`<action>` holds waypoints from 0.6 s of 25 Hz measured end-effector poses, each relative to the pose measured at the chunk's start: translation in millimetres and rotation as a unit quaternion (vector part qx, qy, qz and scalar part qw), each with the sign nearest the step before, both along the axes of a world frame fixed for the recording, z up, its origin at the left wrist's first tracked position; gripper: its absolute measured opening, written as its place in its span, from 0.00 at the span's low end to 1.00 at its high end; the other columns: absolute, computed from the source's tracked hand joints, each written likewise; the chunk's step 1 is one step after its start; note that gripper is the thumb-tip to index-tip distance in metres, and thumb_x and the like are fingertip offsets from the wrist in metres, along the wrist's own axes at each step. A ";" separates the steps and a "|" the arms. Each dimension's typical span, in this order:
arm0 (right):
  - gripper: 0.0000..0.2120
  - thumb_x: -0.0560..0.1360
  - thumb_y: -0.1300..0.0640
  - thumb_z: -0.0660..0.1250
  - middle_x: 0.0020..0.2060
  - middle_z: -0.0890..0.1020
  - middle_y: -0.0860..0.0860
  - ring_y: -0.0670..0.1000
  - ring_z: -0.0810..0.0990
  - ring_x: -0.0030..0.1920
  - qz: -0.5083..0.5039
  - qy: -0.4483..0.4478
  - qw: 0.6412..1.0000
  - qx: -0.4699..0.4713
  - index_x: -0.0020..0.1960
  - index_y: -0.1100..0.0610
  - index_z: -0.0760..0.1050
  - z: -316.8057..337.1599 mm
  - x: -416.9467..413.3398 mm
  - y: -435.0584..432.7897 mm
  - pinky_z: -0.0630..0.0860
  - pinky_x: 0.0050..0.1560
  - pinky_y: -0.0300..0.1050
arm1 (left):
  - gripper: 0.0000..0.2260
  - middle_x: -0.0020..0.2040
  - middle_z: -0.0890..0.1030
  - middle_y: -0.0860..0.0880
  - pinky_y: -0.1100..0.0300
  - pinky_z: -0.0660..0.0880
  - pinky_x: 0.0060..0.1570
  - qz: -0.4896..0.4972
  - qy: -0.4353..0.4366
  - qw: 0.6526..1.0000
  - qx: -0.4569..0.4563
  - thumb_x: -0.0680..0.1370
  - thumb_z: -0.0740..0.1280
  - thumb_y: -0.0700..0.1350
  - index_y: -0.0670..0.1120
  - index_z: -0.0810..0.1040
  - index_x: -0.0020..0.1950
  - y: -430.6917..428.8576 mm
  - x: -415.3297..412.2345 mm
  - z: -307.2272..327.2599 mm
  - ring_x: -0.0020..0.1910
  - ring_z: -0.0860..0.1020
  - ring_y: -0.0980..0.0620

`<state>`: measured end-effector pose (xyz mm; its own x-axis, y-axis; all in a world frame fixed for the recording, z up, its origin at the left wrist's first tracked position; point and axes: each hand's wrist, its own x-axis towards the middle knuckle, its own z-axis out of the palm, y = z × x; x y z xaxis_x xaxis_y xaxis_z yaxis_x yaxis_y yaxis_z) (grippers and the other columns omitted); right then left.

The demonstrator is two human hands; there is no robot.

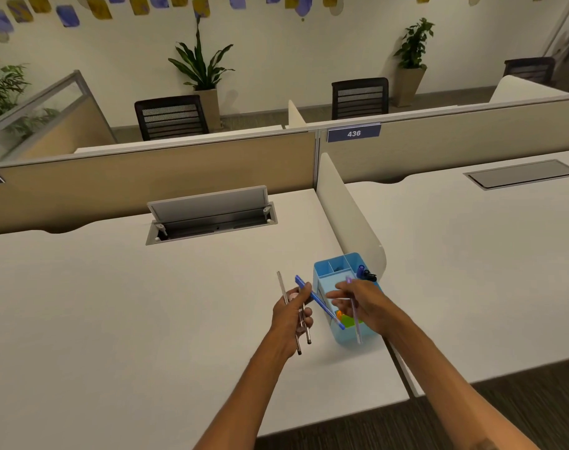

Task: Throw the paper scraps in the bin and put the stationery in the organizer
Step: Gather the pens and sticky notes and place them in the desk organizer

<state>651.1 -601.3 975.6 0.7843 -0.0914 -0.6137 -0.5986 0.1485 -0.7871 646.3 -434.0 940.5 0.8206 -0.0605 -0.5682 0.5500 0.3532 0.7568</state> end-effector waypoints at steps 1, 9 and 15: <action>0.12 0.83 0.55 0.60 0.49 0.84 0.57 0.53 0.83 0.46 0.028 -0.016 0.999 0.006 0.60 0.62 0.74 5.2 3.9 1.0 0.80 0.42 0.43 | 0.20 0.39 0.83 0.46 0.65 0.73 0.25 -0.023 0.001 1.000 0.015 0.73 0.75 0.53 0.42 0.81 0.58 -3.1 -0.5 -0.3 0.28 0.73 0.55; 0.10 0.78 0.60 0.68 0.50 0.84 0.60 0.60 0.84 0.52 0.155 -0.056 0.980 -0.109 0.57 0.61 0.81 14.6 24.7 0.9 0.82 0.48 0.50 | 0.17 0.48 0.82 0.38 0.62 0.74 0.28 -0.074 -0.032 0.992 0.098 0.76 0.73 0.49 0.46 0.75 0.61 -27.9 9.0 -0.7 0.32 0.75 0.52; 0.05 0.77 0.61 0.69 0.47 0.85 0.58 0.54 0.84 0.45 0.104 -0.089 0.978 -0.159 0.52 0.57 0.81 10.3 46.0 -7.5 0.81 0.43 0.46 | 0.17 0.38 0.81 0.47 0.64 0.77 0.31 -0.047 -0.056 0.989 0.125 0.75 0.73 0.50 0.47 0.79 0.61 -45.0 23.5 -4.5 0.31 0.78 0.54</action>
